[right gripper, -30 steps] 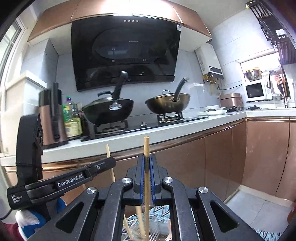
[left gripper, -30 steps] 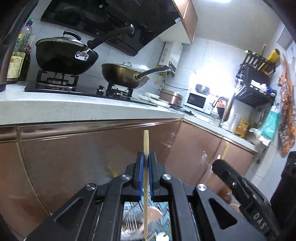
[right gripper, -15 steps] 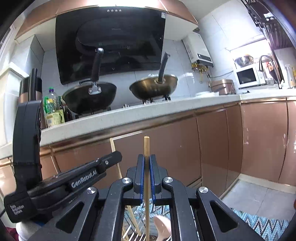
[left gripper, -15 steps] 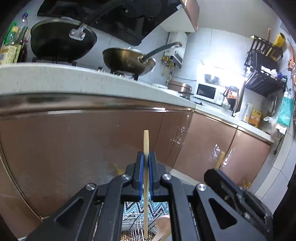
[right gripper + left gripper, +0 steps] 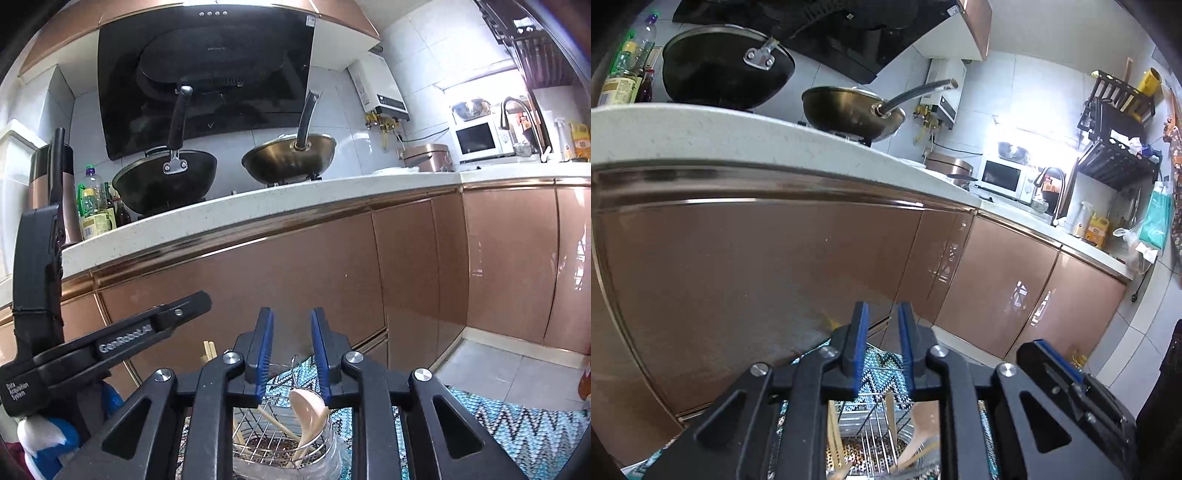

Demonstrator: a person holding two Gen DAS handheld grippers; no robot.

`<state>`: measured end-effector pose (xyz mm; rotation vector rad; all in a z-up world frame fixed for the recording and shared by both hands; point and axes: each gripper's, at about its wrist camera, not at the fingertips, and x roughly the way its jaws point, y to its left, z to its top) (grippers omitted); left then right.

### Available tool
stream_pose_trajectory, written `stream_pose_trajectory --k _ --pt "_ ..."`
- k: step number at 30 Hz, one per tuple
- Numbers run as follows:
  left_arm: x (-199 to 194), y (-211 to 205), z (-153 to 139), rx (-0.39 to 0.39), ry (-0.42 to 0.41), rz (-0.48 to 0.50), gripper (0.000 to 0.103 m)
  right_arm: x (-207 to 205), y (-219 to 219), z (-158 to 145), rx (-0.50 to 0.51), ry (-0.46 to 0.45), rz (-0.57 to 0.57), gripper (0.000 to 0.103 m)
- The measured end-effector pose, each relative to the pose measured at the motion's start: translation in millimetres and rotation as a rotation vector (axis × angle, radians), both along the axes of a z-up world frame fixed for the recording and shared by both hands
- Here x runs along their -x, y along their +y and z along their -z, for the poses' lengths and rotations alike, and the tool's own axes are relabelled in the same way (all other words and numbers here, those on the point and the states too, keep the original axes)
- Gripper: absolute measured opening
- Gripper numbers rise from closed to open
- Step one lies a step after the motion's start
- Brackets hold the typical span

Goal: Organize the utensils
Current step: 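Open both tools to release the chopsticks and pull back, then grasp a white ceramic spoon with the right tool while the left tool grasps a chopstick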

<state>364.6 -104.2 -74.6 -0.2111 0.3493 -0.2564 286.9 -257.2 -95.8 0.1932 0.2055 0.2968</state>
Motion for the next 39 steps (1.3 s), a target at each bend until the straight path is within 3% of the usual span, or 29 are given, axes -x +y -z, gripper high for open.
stream_pose_trajectory --k 7,10,26,39 --pt "50.8 27.8 -29.5 -0.003 -0.024 0.006 0.031 40.8 -0.5 -28.2 0.034 -0.007 0.019 0.022" --pt "76.5 45.9 -39.6 -0.004 -0.012 0.008 0.031 58.8 1.4 -37.5 0.051 0.004 0.026 0.026" --pt "171.8 127.2 -52.6 -0.010 0.102 -0.052 0.031 153.8 13.4 -66.8 0.119 0.025 0.026 0.028" --pt "233.5 138.0 -59.0 0.028 0.162 0.007 0.031 220.2 11.1 -93.8 0.128 -0.010 0.035 0.030"
